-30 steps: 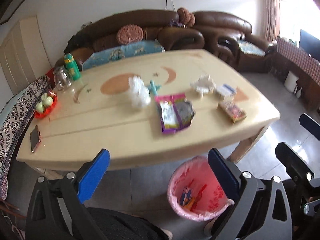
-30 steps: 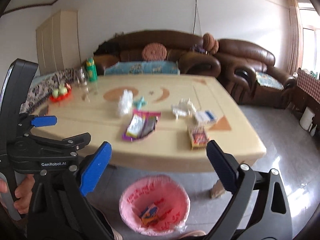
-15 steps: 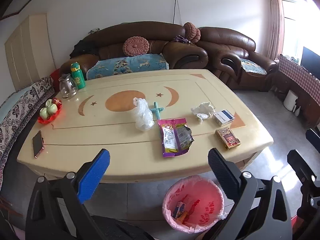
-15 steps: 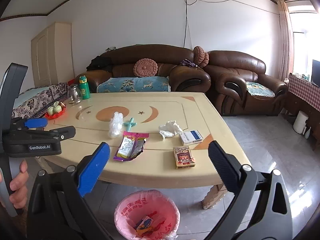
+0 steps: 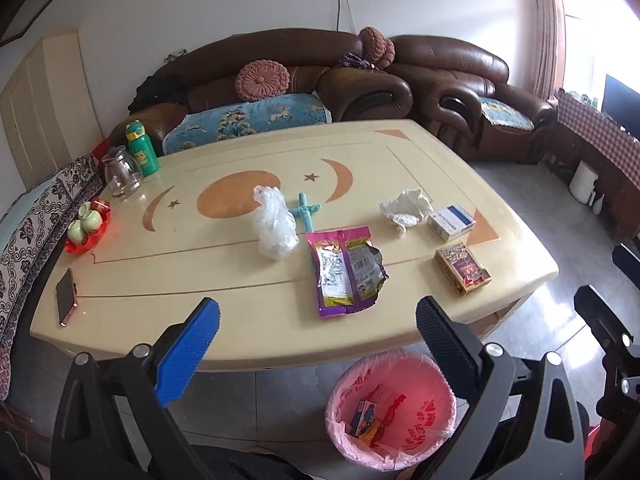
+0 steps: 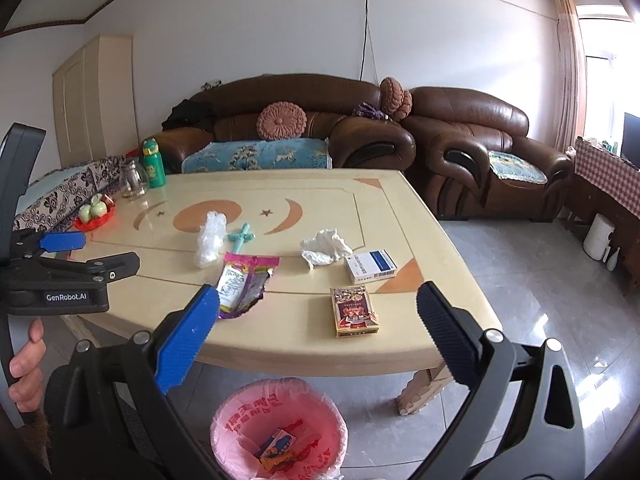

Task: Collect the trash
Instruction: 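Raise both tools back toward the table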

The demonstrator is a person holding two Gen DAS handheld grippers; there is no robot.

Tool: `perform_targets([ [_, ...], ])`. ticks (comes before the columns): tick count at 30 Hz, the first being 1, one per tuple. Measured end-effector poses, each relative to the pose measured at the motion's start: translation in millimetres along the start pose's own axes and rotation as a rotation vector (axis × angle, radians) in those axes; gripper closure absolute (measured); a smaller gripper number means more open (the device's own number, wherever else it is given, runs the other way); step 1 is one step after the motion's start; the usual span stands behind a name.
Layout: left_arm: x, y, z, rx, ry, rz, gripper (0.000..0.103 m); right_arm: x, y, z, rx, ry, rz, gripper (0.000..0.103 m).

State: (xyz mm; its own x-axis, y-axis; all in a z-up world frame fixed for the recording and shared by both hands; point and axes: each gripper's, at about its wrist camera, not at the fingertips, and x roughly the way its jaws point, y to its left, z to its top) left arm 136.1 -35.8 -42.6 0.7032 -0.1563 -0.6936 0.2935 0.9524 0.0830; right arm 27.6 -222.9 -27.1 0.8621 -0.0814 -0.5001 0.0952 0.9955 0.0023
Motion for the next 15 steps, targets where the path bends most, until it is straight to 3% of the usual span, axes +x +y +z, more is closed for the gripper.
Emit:
perform_targets([
  [15, 63, -11, 8, 0.022, 0.081, -0.002, 0.007, 62, -12, -5, 0.0, 0.075, 0.014, 0.007],
])
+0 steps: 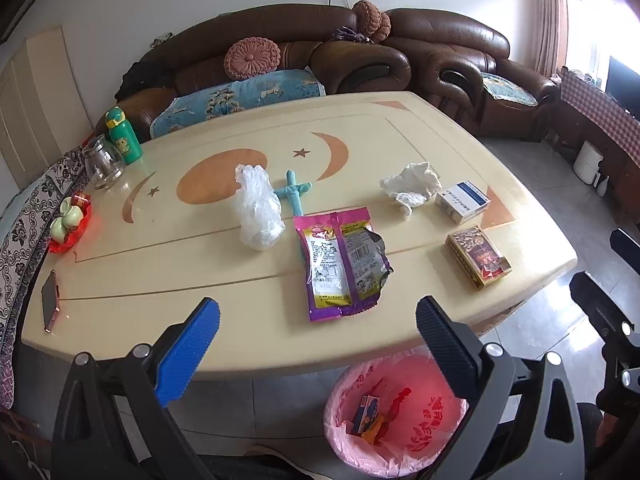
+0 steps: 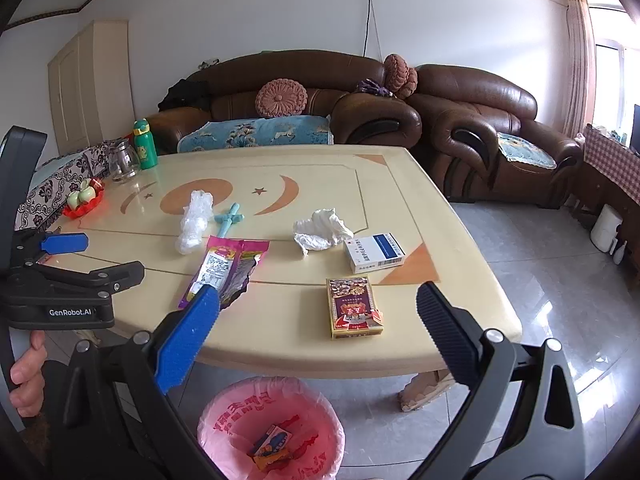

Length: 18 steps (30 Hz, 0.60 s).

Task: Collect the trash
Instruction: 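Raise both tools back toward the table, then grasp the purple snack bag with the left tool while the right tool grasps the red-gold card box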

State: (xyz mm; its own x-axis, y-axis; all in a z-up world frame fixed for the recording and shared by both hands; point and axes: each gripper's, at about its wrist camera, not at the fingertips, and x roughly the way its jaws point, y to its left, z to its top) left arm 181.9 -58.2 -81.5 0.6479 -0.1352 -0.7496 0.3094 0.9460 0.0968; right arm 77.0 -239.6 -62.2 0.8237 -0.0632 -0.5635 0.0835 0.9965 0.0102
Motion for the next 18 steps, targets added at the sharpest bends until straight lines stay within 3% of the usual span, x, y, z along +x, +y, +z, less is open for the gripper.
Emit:
perform_targets([
  [18, 71, -35, 0, 0.131, 0.066, -0.02, 0.007, 59, -20, -10, 0.017, 0.089, -0.012, 0.007],
])
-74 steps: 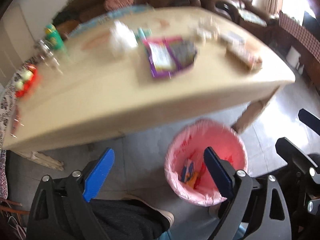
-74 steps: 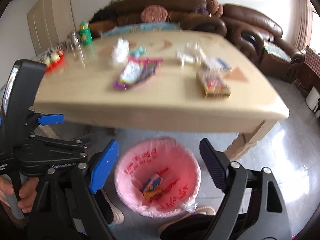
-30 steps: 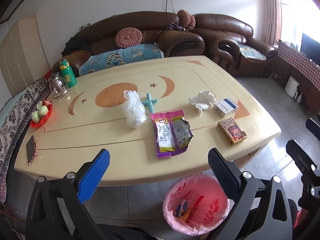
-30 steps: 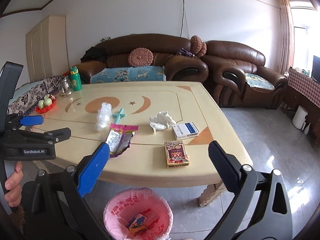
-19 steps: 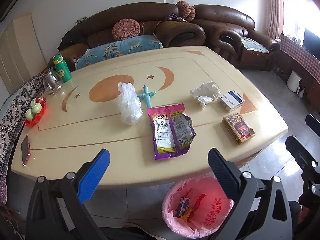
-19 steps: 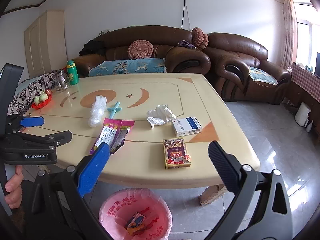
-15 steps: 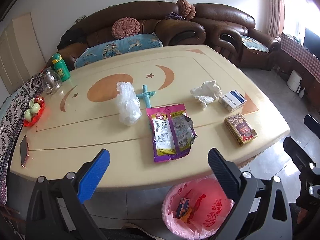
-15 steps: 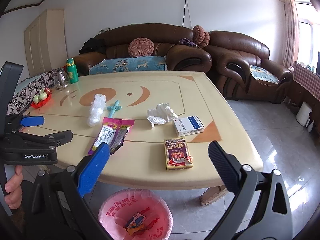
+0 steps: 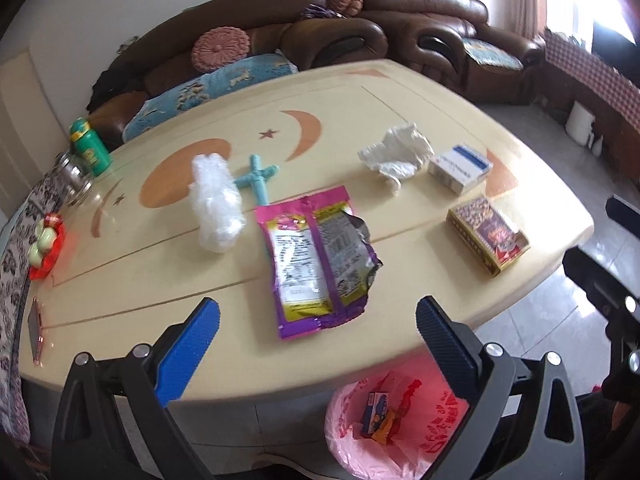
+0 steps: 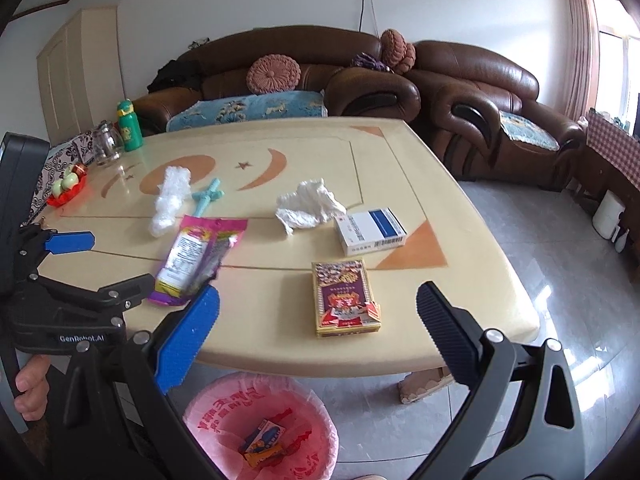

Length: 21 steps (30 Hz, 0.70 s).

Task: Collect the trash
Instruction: 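Grasp the purple snack bag with the left tool while the right tool grasps the red-gold card box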

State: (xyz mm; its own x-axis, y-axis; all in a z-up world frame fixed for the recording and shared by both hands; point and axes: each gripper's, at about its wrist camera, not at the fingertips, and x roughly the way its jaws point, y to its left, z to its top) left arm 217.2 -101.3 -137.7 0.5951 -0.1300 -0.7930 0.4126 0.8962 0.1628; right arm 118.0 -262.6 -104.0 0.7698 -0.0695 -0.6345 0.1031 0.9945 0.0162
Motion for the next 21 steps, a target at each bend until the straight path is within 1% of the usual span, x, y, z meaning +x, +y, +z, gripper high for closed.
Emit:
perform_targets([
  [3, 22, -10, 1, 0.039, 0.022, -0.018, 0.007, 17, -9, -5, 0.013, 0.035, 0.003, 0.007],
  [7, 50, -16, 4, 0.042, 0.062, -0.042, 0.007, 39, -16, -10, 0.002, 0.065, -0.008, 0.007],
  [13, 84, -21, 9, 0.061, 0.092, -0.025, 0.007, 67, -24, -14, -0.004, 0.104, 0.009, 0.007],
  [18, 105, -17, 11, 0.049, 0.127, -0.043, 0.007, 89, -29, -22, -0.007, 0.152, 0.053, 0.007],
  [21, 117, -10, 13, 0.017, 0.144, -0.085, 0.007, 101, -33, -26, 0.006, 0.18, 0.079, 0.007],
])
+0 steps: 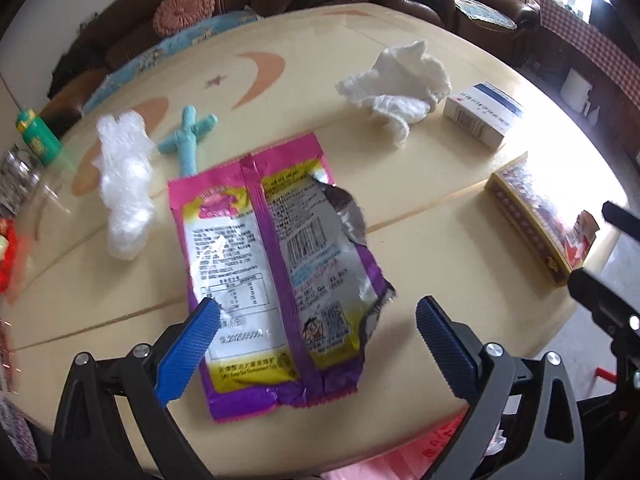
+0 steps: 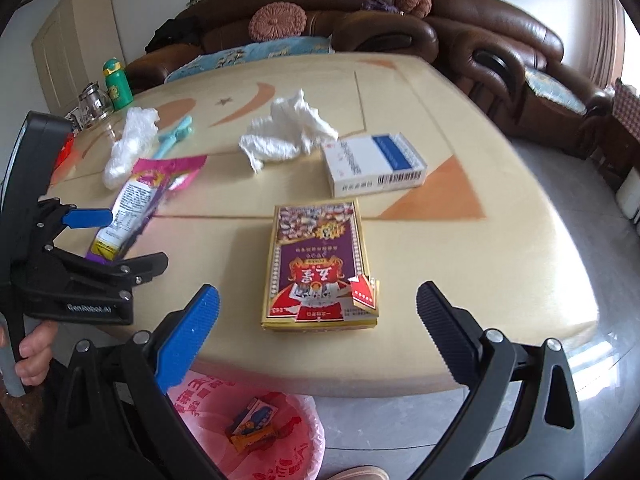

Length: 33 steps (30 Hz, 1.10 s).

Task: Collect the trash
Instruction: 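Grasp the purple snack bag with the left tool while the right tool grasps the red-gold card box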

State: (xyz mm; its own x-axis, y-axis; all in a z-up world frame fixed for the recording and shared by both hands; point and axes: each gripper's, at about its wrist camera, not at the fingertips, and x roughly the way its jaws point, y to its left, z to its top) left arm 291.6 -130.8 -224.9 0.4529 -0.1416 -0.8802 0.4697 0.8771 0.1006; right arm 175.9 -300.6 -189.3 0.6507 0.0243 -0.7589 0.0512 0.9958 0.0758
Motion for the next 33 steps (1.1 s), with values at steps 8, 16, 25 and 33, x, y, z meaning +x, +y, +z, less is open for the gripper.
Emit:
perform_targets([
  [8, 9, 12, 6, -0.037, -0.008, -0.036, 0.007, 27, -2, 2, -0.001, 0.049, -0.005, 0.007],
  [16, 13, 17, 8, -0.036, -0.013, -0.053, 0.01, 32, 10, 2, -0.061, 0.037, -0.04, 0.011],
  [25, 6, 23, 9, -0.057, 0.004, -0.077, 0.041, 30, 14, 4, -0.08, 0.022, -0.033, 0.042],
  [33, 0, 21, 8, -0.059, 0.02, -0.081, 0.076, 30, 15, 5, -0.079, 0.021, -0.039, 0.042],
])
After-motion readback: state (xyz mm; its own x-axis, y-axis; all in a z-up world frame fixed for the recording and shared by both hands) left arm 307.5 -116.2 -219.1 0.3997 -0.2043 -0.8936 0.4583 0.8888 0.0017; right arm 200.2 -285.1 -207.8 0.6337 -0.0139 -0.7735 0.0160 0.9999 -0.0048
